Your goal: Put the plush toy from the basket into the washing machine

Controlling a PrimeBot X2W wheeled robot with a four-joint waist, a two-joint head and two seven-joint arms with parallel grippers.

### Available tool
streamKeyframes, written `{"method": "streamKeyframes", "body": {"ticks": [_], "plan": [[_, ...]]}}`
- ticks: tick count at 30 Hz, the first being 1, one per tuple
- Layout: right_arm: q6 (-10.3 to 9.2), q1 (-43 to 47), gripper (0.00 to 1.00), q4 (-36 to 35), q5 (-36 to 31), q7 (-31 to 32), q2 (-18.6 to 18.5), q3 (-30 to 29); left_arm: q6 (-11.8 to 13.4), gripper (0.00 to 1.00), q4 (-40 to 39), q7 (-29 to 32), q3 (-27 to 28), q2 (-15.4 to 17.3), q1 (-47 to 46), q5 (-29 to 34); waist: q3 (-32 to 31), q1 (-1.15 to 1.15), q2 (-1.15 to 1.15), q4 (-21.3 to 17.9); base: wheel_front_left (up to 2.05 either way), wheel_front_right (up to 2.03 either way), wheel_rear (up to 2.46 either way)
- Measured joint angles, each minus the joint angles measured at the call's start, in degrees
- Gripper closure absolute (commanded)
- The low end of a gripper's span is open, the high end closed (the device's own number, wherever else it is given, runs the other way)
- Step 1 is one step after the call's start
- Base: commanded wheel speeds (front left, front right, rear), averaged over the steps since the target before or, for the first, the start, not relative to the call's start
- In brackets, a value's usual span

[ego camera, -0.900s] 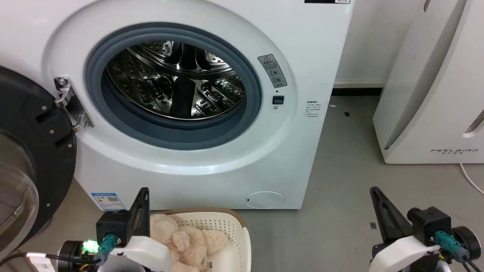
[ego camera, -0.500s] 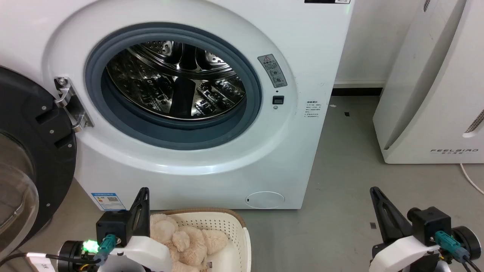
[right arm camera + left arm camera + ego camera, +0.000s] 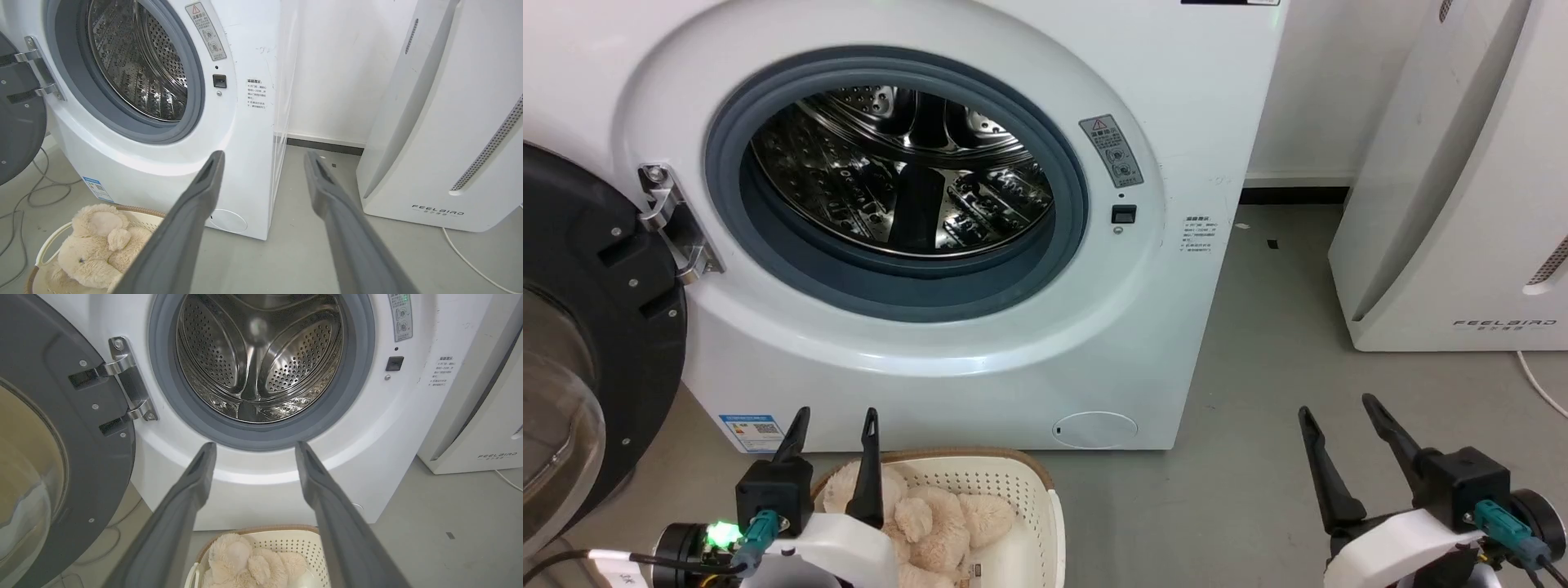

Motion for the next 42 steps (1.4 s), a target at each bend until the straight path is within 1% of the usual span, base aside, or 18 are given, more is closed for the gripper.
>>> {"method": "streamKeyframes", "body": {"ticks": [8, 14, 24, 31, 42], "plan": [[0.0, -0.01, 0.0, -0.38, 2.1, -1.18, 0.0, -0.27, 0.71, 0.0, 1.24, -0.81, -0.3, -0.01, -0.35, -0.24, 0.63, 0.0, 0.0, 0.07, 0.0, 0.0, 0.0], [0.0, -0.02, 0.0, -0.73, 3.26, -1.85, 0.0, -0.32, 0.76, 0.0, 2.81, -1.7, -0.32, 0.01, -1.44, -0.42, 1.66, 0.0, 0.0, 0.13, 0.0, 0.0, 0.0], [0.0, -1.09, 0.0, -1.27, 5.22, -3.02, 0.0, -0.46, 1.01, 0.0, 7.59, -2.76, -0.8, 0.37, -4.44, -0.38, 4.32, 0.0, 0.0, -0.06, 0.0, 0.0, 0.0], [0.0, -2.61, 0.0, -1.7, 6.39, -3.78, 0.0, -0.44, 1.32, 0.0, 12.38, -3.7, -1.48, 1.41, -7.66, 0.05, 7.04, 0.0, 0.0, -0.37, 0.0, 0.0, 0.0], [-0.01, -5.1, 0.0, -2.43, 8.4, -5.27, 0.0, -0.44, 1.31, 0.0, 23.63, -5.09, -3.39, 3.19, -14.08, 0.63, 12.7, 0.01, 0.0, -1.34, 0.0, 0.0, 0.0]]}}
